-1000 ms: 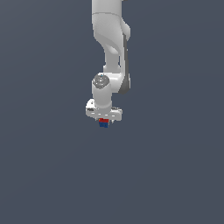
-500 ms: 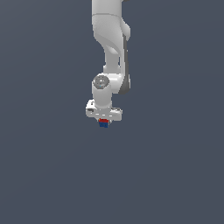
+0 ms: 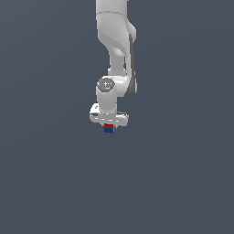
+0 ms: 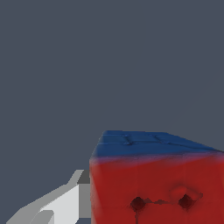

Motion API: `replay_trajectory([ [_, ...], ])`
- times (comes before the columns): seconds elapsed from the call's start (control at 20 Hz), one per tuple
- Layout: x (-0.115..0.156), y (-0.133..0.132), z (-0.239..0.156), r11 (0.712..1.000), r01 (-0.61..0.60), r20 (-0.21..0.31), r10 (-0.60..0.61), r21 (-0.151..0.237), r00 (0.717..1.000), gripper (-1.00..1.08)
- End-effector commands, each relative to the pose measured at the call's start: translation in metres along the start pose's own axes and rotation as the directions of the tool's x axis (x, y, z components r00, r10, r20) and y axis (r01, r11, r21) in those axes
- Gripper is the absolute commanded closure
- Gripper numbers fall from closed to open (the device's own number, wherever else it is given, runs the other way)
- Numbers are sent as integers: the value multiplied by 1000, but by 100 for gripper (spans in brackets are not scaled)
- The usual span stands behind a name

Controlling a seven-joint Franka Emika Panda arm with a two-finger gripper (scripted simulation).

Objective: Pick up the object and move it to a goal position.

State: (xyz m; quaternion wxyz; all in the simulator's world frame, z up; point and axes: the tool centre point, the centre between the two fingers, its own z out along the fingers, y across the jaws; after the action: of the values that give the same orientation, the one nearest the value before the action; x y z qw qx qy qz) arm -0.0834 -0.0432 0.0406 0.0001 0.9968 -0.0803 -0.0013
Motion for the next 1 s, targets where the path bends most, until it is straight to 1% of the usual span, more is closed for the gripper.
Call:
replay_trajectory([
  [0.0, 5, -3, -8, 1000, 0, -3, 0, 0, 1000, 108],
  [0.4, 27, -20, -51, 1000, 0, -2, 0, 0, 1000, 108],
  [0.95, 76, -55, -143, 1000, 0, -2, 0, -1, 1000, 108],
])
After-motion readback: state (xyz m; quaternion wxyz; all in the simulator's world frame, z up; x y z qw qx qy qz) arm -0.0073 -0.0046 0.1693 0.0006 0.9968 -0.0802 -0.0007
